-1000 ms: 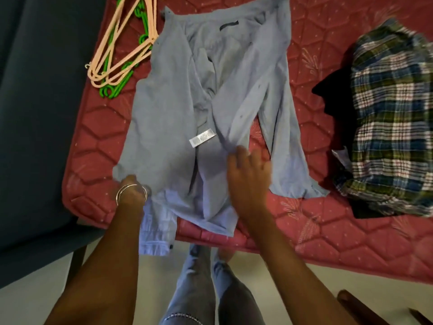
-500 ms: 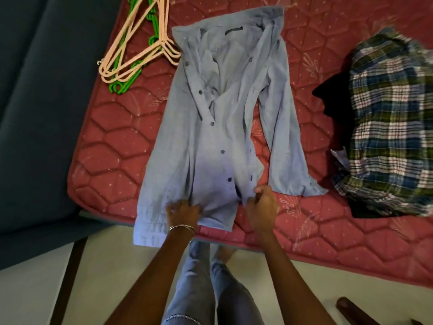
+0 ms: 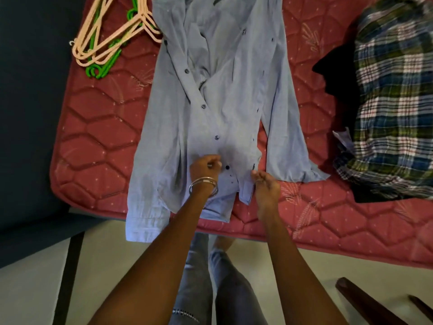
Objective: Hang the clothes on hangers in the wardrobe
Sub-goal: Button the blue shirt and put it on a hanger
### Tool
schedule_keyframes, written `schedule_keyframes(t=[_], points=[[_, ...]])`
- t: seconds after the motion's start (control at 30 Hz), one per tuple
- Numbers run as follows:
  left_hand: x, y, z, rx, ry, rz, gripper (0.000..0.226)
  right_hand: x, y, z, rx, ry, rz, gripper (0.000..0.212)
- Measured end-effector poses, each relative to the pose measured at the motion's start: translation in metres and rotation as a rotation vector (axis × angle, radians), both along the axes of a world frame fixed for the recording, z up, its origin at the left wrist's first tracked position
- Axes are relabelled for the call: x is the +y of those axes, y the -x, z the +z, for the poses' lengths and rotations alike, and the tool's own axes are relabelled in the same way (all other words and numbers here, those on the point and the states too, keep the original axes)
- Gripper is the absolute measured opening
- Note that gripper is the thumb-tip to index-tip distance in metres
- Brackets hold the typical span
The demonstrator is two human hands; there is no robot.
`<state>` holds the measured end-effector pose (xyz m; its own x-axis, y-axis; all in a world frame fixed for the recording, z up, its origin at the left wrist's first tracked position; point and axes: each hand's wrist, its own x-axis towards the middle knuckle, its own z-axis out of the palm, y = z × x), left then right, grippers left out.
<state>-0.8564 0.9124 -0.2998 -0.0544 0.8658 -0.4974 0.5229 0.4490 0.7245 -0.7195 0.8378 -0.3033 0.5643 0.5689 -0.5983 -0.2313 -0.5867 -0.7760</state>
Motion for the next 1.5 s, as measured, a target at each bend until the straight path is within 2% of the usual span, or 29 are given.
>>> schedule_keyframes(t=[0.1,0.17,0.27,0.3,0.43,0.47,0.53,0.63,0.7,0.77,0.83,0.93,1.0,1.13,1.27,1.4,1.5], points=[[0.008,-0.015,-0.015,-0.013,0.129,-0.101,0.015,0.017,-0.011,-0.006,0.066,-0.015,-0.047,0.013],[0.007,-0.019,-0.016,0.086,0.136,-0.144,0.013,0.026,-0.010,0.000,0.145,-0.035,-0.019,0.015],[0.003,-0.015,-0.015,0.122,0.106,-0.039,0.007,0.030,-0.003,0.006,0.177,-0.011,0.041,0.019],[0.008,-0.028,-0.013,0.106,0.126,-0.044,0.006,0.030,-0.016,0.005,0.129,0.008,0.023,0.018],[0.003,-0.021,-0.003,-0.030,0.113,-0.040,0.004,0.021,-0.022,0.008,-0.402,0.001,0.165,0.020],[0.001,-0.019,-0.001,-0.048,0.088,-0.060,0.006,0.020,-0.021,0.011,-0.478,-0.027,0.195,0.015],[-0.005,-0.017,0.007,-0.006,0.001,-0.115,0.006,0.020,-0.015,0.019,-0.542,-0.085,0.299,0.003],[-0.010,-0.015,0.021,0.118,-0.133,-0.216,0.003,0.018,0.003,0.028,-0.635,-0.201,0.461,0.011],[-0.012,-0.015,0.026,0.193,-0.163,-0.279,0.011,0.016,0.014,0.030,-0.673,-0.252,0.550,0.013],[-0.013,-0.013,0.028,0.180,-0.158,-0.268,0.009,0.014,0.018,0.029,-0.682,-0.257,0.583,0.016],[-0.015,-0.009,0.031,0.111,-0.156,-0.207,0.004,0.011,0.018,0.028,-0.663,-0.255,0.600,0.016],[-0.020,-0.007,0.036,-0.009,-0.096,-0.072,0.008,0.008,0.016,0.023,-0.652,-0.228,0.660,0.017],[-0.023,-0.009,0.038,-0.072,-0.031,0.002,0.009,0.007,0.015,0.019,-0.568,-0.207,0.612,0.017],[-0.024,-0.010,0.038,-0.128,-0.003,0.075,0.009,0.002,0.016,0.026,-0.280,-0.243,0.461,0.012],[-0.025,-0.008,0.037,-0.150,0.049,0.128,0.011,0.001,0.010,0.032,0.018,-0.269,0.438,0.017],[-0.024,-0.009,0.040,-0.149,0.050,0.145,0.015,0.010,0.002,0.029,0.123,-0.197,0.428,0.016],[-0.023,-0.009,0.043,-0.131,0.034,0.118,0.014,0.014,0.000,0.024,0.125,-0.174,0.428,0.013]])
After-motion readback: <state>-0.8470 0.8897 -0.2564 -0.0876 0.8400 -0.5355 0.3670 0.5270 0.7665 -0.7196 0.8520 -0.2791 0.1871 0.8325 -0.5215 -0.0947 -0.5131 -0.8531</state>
